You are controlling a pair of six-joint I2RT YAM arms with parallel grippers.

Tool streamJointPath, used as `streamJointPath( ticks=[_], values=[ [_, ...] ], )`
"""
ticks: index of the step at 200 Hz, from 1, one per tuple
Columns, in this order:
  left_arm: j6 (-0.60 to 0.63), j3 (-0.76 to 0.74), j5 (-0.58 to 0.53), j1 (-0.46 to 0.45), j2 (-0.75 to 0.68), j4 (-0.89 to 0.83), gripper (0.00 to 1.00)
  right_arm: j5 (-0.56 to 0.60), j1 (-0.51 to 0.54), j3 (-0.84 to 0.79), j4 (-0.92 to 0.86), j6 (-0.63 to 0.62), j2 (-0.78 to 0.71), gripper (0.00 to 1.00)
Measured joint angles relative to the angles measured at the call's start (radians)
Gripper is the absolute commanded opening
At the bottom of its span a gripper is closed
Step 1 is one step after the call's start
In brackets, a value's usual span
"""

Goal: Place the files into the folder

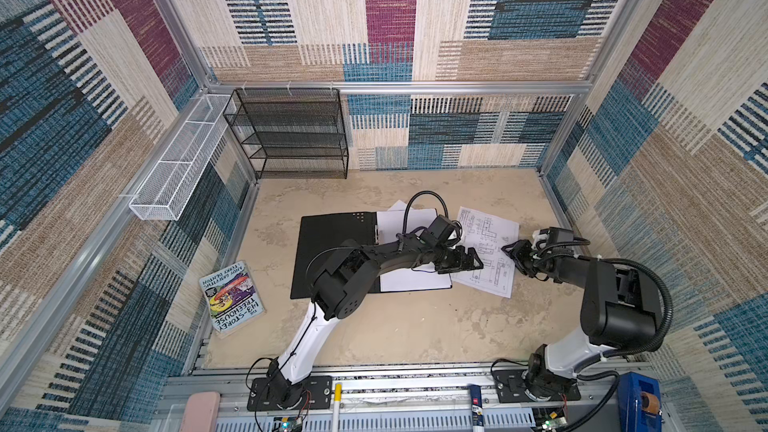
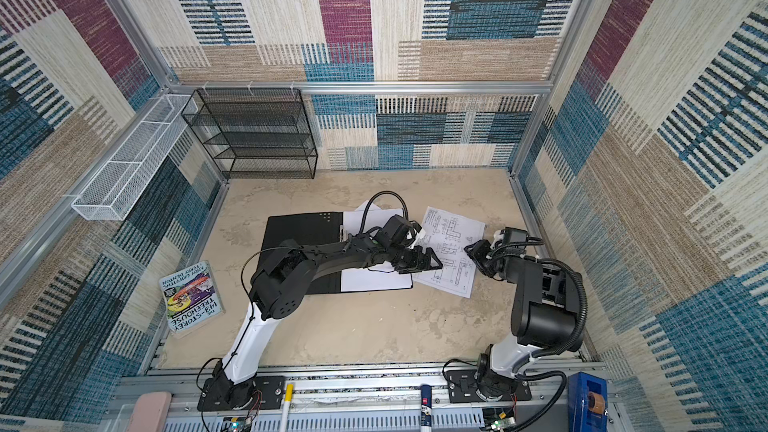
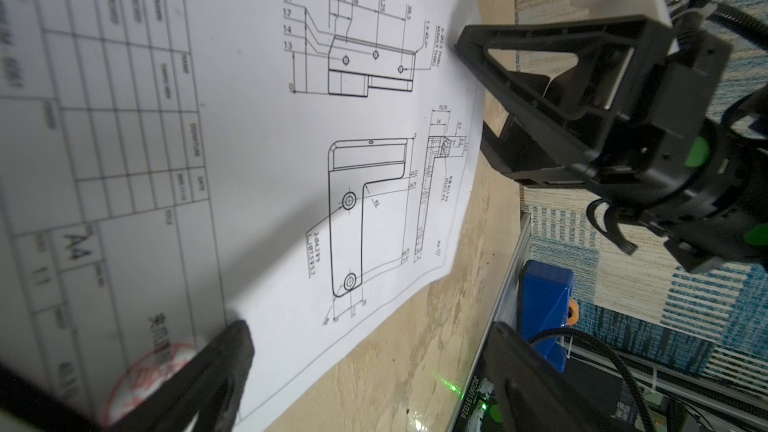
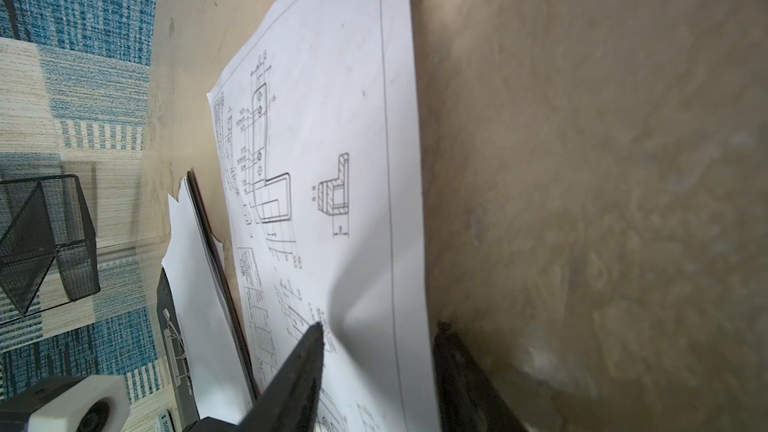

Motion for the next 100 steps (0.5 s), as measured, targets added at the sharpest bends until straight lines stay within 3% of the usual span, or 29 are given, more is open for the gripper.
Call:
streamJointPath(
  ticks=[61, 100],
  values=[
    [0.000, 0.021, 0.003, 0.002, -0.002, -0.027, 0.92, -0.067, 0.000, 0.000, -0.050, 0.000, -0.117, 0.41],
    [0.001, 0.018, -0.013, 0.008, -0.016, -0.059, 0.92, -0.113, -0.005, 0.003, -0.052, 0.008, -0.132, 0.34]
  ],
)
